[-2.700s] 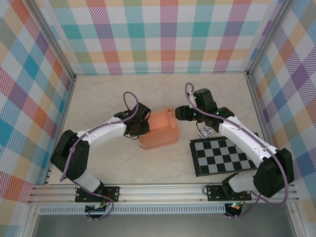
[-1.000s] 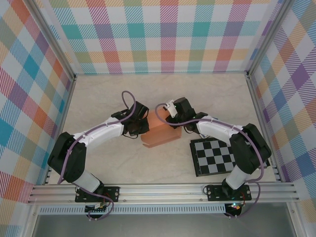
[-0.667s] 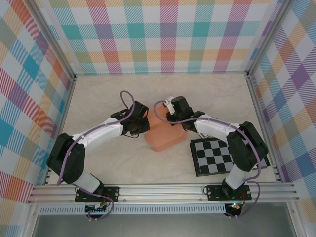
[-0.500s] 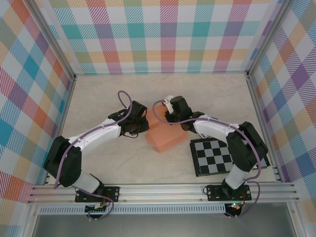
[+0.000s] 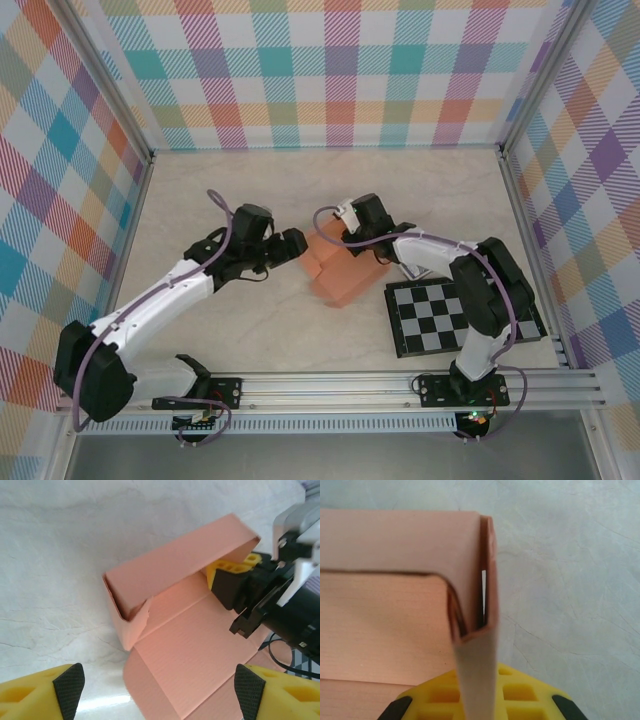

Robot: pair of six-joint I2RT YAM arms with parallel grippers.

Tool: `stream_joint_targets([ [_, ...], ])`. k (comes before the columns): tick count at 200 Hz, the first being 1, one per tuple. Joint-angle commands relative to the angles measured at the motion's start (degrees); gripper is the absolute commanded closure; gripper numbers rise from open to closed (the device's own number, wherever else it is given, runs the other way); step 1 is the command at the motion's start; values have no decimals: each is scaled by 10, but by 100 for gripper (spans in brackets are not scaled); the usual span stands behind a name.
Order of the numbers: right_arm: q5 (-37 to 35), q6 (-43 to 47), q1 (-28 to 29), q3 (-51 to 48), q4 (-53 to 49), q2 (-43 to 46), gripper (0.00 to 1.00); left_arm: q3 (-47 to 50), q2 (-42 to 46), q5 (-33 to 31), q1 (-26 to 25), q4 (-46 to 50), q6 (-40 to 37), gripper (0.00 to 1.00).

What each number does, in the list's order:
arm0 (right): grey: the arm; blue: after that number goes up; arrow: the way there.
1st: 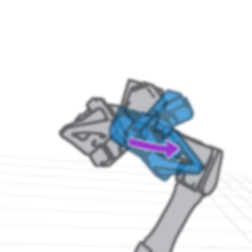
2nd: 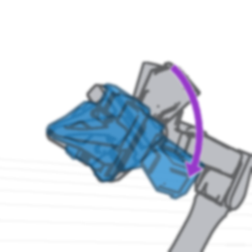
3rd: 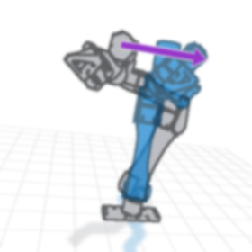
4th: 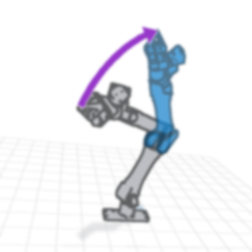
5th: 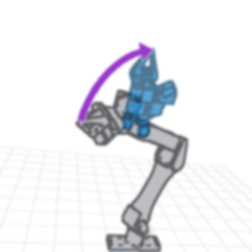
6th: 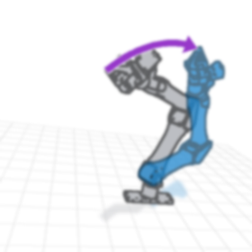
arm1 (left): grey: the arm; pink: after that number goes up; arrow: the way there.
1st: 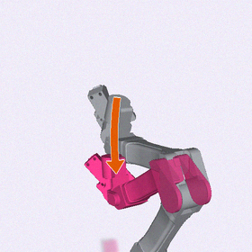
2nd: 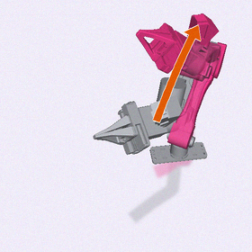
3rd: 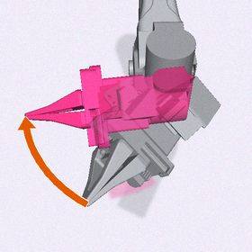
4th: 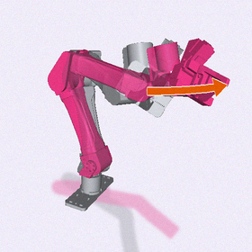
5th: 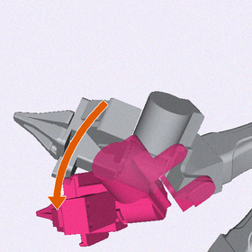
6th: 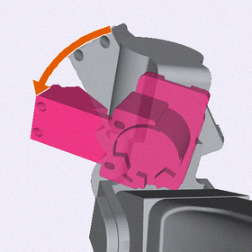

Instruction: Fold the paper box

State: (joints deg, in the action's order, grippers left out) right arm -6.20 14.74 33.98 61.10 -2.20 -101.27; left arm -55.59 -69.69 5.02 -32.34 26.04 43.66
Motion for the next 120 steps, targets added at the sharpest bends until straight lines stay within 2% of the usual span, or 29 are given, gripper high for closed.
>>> stream_joint_targets([
  [1, 120, 121, 0, 18, -49, -9, 90, 4, 25, 8, 60, 38, -44, 18],
  [18, 188, 174, 0, 32, -95, -11, 89, 2, 20, 32, 105, 18, -110, 19],
  [39, 240, 209, 1, 53, -140, -20, 87, -8, -20, 49, 112, -8, -180, 19],
  [71, 281, 228, 10, 74, -165, -43, 85, -5, -125, 146, 106, -65, -152, 23],
  [120, 255, 237, 36, 92, -161, -78, 86, 19, -157, 173, 85, -136, -120, 21],
])
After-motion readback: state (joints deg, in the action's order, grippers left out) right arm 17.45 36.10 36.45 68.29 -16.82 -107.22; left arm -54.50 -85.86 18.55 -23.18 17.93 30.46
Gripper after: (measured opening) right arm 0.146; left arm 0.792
